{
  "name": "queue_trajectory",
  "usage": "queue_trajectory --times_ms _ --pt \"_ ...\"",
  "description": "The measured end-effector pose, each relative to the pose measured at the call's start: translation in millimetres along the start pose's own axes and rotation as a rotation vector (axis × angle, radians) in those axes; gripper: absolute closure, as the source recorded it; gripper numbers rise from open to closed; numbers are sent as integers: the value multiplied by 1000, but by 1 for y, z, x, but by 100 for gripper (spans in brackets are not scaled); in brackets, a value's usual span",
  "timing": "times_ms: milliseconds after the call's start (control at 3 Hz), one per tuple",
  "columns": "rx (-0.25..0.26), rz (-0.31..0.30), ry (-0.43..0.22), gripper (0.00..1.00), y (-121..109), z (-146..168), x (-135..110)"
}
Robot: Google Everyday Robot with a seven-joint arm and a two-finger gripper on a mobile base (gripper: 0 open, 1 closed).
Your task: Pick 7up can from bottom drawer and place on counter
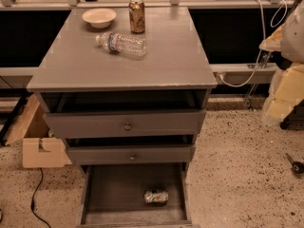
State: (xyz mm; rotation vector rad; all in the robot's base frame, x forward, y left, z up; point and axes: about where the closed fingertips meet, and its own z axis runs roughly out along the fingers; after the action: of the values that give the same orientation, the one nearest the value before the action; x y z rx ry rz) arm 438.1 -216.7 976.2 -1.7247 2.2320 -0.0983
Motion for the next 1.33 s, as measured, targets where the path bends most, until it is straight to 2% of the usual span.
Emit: queue_trajectory --times_ms 333,667,1333 --pt "0 0 0 0 0 0 0" --pt "-56 18 -41 0 15 36 -1" --pt "-256 154 -290 0 86 176 -20"
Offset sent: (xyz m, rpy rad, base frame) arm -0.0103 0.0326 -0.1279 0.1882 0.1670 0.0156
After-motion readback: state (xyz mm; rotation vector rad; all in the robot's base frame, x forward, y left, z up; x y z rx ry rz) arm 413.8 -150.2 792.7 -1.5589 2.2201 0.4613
